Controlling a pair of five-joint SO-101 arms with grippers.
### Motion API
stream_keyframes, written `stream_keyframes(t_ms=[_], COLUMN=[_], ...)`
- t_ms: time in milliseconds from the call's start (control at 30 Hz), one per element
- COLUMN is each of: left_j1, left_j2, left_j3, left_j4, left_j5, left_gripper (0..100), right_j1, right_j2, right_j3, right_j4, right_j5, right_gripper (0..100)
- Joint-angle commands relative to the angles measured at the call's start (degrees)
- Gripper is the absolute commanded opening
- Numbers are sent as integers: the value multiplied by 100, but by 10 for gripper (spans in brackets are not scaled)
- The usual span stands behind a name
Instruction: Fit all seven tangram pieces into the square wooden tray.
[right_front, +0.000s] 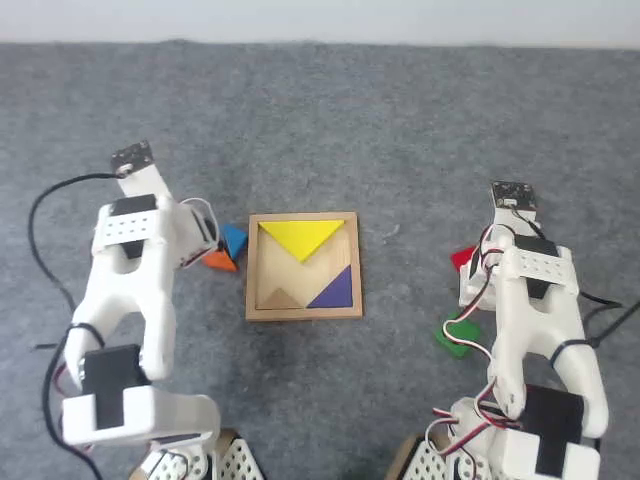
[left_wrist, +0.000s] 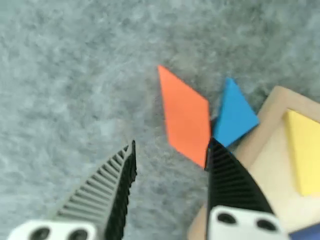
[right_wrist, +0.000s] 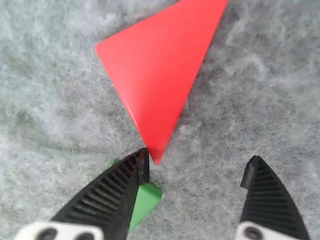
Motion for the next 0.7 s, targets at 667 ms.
stream_keyframes(t_ms=[667], left_j1=[-9], left_j2=[1459], left_j3=[-1068], left_j4=[299], left_j5=[352], left_gripper=[220], right_j1=[40], right_j2=[-163], right_j3=[-26], right_j4=[-22], right_j5=[-9], right_gripper=[307])
